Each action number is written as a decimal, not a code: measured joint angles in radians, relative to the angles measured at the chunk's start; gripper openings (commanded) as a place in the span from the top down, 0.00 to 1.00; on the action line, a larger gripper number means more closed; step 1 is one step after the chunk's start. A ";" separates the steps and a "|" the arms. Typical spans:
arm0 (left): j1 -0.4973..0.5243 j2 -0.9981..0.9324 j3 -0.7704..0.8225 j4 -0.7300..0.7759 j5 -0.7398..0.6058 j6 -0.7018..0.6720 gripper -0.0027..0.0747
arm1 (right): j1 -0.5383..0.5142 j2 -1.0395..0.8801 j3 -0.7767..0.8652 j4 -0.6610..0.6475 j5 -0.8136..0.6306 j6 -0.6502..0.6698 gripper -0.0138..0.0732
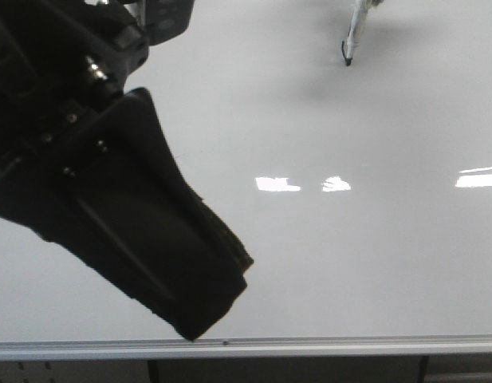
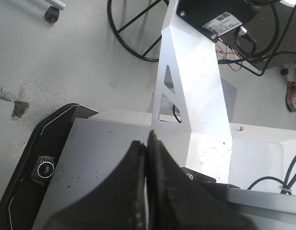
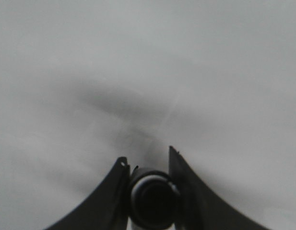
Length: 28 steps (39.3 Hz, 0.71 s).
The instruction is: Write number 0 on whiteboard
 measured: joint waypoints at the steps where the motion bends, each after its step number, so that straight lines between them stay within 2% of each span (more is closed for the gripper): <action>1: 0.000 0.000 0.000 0.000 0.000 0.000 0.99 | 0.000 0.002 0.000 0.000 0.000 0.000 0.92; 12: 0.000 0.000 0.000 0.000 0.000 0.000 0.99 | 0.000 0.014 0.000 -0.011 0.016 0.002 0.92; 28: 0.000 0.000 0.000 0.000 0.000 0.000 0.99 | -0.015 0.021 0.000 -0.096 0.035 0.002 0.92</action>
